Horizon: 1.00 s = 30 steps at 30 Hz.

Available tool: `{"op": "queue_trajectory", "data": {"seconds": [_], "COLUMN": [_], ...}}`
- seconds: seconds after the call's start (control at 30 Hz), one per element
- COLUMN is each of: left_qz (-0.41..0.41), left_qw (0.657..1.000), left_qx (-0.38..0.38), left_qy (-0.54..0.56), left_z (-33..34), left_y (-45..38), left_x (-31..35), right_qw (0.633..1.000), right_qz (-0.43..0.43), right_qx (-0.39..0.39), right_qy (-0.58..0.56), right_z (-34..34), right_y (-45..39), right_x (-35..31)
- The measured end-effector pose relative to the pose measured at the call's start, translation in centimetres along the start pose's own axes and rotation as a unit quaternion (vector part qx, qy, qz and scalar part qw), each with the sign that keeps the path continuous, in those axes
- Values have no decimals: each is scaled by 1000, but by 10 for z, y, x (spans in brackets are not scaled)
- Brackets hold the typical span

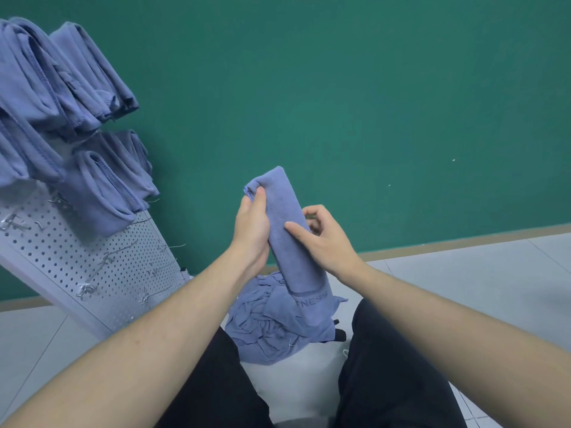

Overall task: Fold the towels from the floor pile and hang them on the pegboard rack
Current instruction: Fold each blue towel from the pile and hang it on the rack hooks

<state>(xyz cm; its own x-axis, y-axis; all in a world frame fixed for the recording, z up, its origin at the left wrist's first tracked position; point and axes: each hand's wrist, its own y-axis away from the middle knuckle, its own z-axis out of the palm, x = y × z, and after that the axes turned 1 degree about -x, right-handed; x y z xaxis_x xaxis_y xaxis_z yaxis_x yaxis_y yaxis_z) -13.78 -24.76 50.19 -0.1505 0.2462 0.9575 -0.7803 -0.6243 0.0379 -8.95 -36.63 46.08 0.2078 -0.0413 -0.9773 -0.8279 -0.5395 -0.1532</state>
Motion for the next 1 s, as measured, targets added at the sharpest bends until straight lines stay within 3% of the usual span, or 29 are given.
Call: {"op": "queue_trajectory", "data": {"seconds": [0.2, 0.4, 0.57, 0.7, 0.83, 1.0], "left_qz": [-2, -47, -70, -79, -76, -73], "left_qw": [999, 985, 969, 963, 963, 961], "left_qx": [16, 88, 125, 146, 141, 137], "left_qy": [34, 143, 203, 214, 217, 230], "left_z": [6, -13, -37, -44, -50, -66], "left_y": [-4, -6, -16, -16, -16, -18], "left_x": [7, 7, 3, -1, 1, 6], "right_qw": [996, 977, 974, 960, 969, 982], "right_qz": [-29, 33, 31, 36, 59, 53], "right_qx": [11, -138, -116, -146, -195, -168], "right_qy": [79, 157, 190, 237, 141, 65], "right_z": [11, -5, -19, -17, -7, 21], "right_y": [5, -2, -3, -9, -16, -28], "right_x": [7, 10, 20, 20, 11, -5]}}
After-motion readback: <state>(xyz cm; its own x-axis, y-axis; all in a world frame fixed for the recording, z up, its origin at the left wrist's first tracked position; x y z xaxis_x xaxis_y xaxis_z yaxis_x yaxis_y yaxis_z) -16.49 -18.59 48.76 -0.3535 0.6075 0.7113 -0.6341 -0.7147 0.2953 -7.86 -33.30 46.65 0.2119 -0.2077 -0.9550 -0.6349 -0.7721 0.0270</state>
